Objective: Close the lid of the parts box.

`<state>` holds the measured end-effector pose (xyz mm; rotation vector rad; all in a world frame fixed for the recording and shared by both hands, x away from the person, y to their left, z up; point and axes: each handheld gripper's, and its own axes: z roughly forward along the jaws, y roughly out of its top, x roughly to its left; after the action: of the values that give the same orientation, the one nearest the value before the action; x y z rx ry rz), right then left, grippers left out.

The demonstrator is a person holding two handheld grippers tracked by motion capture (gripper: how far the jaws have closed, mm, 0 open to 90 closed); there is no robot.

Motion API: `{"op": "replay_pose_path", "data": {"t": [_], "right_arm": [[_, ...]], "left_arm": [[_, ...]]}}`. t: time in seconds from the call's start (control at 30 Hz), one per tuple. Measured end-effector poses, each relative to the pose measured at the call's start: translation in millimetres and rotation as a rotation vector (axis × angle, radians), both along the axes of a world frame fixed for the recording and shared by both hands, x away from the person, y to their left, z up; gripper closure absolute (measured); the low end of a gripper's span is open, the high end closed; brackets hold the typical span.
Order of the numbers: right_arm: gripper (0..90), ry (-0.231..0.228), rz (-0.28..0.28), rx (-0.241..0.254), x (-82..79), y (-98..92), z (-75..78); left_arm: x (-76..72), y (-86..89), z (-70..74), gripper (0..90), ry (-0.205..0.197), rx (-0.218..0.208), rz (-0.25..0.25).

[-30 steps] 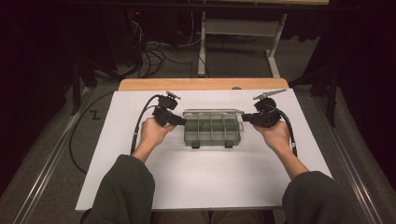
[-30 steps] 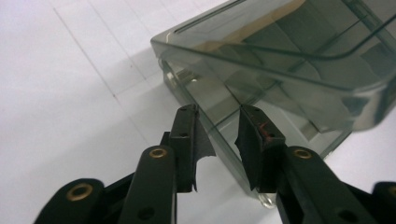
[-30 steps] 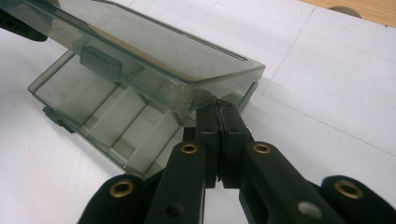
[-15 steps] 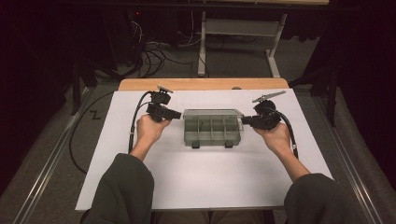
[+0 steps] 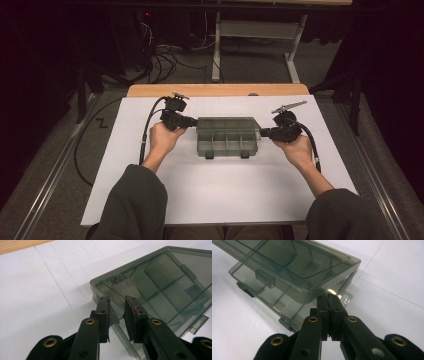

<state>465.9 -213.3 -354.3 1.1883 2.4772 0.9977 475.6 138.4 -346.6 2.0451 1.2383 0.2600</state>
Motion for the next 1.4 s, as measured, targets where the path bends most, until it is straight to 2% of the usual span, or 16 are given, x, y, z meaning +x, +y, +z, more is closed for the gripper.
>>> {"op": "replay_pose_path", "data": {"t": [0.3,0.8,1.03,1.23,1.4], "right_arm": [[90.0,0.006,-0.01,0.004,-1.0,-4.5,-4.7],[90.0,0.01,0.014,0.005,-2.8,4.2,-10.2],[90.0,0.013,0.024,0.0,-4.1,8.6,-15.4],[90.0,0.013,0.031,0.003,-4.9,10.7,-20.6],[90.0,0.012,0.029,0.002,-5.2,11.2,-21.2]], "left_arm": [[-7.7,-3.8,-9.8,73.6,0.007,0.035,-0.024],[-17.4,-7.7,-26.4,76.9,0.03,0.023,-0.046],[-22.0,-16.8,-30.6,78.3,0.024,0.042,-0.079],[-23.9,-16.5,-32.6,78.5,0.021,0.04,-0.079],[-26.5,-19.0,-33.5,78.5,0.009,0.061,-0.085]]}}
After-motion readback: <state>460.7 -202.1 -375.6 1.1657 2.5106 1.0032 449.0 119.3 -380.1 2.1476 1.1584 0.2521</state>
